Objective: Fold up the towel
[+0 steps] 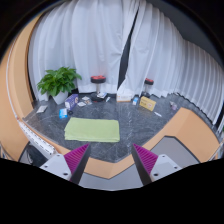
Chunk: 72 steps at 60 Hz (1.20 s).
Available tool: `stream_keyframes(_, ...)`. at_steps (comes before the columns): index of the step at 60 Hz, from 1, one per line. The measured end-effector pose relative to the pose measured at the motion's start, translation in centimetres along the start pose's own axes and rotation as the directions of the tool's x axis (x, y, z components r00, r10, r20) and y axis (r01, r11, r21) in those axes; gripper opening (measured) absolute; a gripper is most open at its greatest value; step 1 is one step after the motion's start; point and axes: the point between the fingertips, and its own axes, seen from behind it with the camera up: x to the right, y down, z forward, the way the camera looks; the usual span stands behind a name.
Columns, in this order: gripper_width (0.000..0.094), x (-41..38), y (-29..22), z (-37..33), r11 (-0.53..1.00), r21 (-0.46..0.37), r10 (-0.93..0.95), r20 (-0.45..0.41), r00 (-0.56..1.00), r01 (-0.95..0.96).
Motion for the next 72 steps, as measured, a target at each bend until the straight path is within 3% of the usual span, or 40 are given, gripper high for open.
stream_keyframes(11,0.0847,-1.3,0.9,-1.8,1.0,0.016,-0.007,0.021,1.0,0.007)
stream_keyframes(22,0.0847,-5.4,4.5,-0.7,0.999,-0.031,-0.019,0.073,0.997,0.021)
stream_keyframes(35,0.0848,-16.7,9.1,4.6,0.994,-0.095,-0.031,0.197,0.98,0.05)
stream_keyframes(44,0.085,-25.2,8.0,11.6,0.997,-0.068,-0.018,0.253,0.967,0.036)
stream_keyframes(57,0.0844,-31.3,2.1,27.4,1.0,0.008,-0.012,0.168,0.986,0.011)
stream_keyframes(72,0.0817,-32.7,2.1,40.8,0.997,-0.07,0.025,0.08,0.997,-0.02)
